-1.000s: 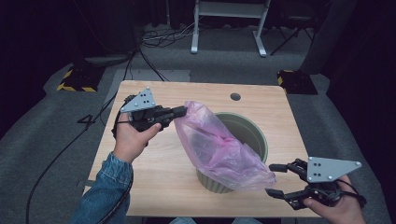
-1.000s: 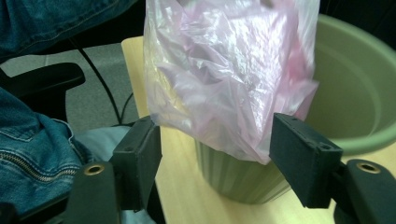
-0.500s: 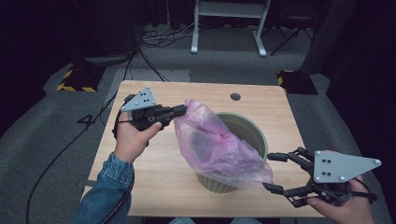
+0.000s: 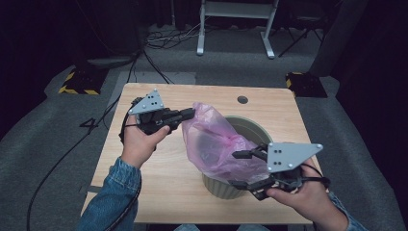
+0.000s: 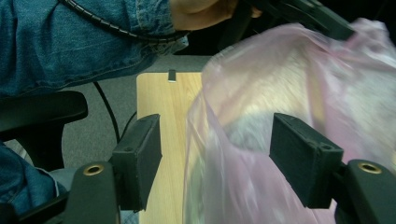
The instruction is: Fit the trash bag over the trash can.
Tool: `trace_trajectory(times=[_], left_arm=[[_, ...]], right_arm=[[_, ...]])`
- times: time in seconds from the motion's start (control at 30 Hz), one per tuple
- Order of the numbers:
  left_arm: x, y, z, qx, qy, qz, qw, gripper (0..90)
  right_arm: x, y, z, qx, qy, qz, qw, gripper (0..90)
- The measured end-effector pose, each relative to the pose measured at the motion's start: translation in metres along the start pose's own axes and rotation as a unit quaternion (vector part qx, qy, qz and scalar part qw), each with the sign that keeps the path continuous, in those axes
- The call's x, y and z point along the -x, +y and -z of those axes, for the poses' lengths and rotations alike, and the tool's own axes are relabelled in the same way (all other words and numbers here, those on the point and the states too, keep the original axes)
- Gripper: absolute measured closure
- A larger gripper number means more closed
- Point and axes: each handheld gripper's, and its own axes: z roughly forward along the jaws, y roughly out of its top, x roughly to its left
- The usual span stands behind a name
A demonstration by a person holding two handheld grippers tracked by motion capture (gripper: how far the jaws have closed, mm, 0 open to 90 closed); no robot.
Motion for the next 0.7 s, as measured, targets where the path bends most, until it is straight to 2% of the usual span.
trace_trajectory(times=[0.03, 0.07, 0.13, 0.27, 0.33, 0.43, 0.53, 0.6, 0.63, 0.7], left_arm=[[0.0, 0.0, -0.001, 0.001, 0.0, 0.001, 1.0, 90.0], [0.0, 0.0, -0.001, 0.002, -0.001, 0.0, 1.0, 90.0], [0.0, -0.001, 0.001, 0.008, -0.002, 0.003, 1.0, 90.0], [-0.001, -0.003, 0.004, 0.008, 0.0, 0.004, 1.0, 90.0], [-0.002, -0.004, 0.007, 0.009, 0.004, 0.006, 0.9999, 90.0], [-0.003, -0.005, 0.009, 0.01, 0.005, 0.007, 0.9999, 90.0], [-0.004, -0.006, 0.011, 0.011, 0.004, 0.009, 0.9999, 90.0], [-0.003, -0.007, 0.011, 0.011, 0.003, 0.009, 0.9999, 89.8], [-0.002, -0.008, 0.011, 0.012, 0.003, 0.009, 0.9999, 89.2], [-0.001, -0.01, 0.013, 0.013, 0.005, 0.008, 0.9999, 83.5]], right_arm=[[0.0, 0.005, -0.01, -0.003, 0.008, 0.005, 1.0, 37.4], [0.0, 0.005, -0.01, -0.003, 0.008, 0.005, 1.0, 37.4], [0.001, 0.011, -0.023, -0.009, 0.02, 0.009, 0.9997, 42.4], [0.003, 0.013, -0.034, -0.024, 0.021, 0.014, 0.9994, 47.0], [0.004, 0.012, -0.044, -0.035, 0.029, 0.014, 0.9989, 48.2], [0.003, 0.011, -0.048, -0.039, 0.026, 0.018, 0.9987, 49.4], [0.003, 0.011, -0.05, -0.051, 0.015, 0.014, 0.9985, 67.2], [0.007, 0.011, -0.048, -0.053, 0.013, 0.008, 0.9985, 82.7], [0.009, 0.01, -0.047, -0.055, 0.01, 0.006, 0.9984, 87.7], [0.015, 0.009, -0.044, -0.052, 0.006, -0.006, 0.9986, 90.0]])
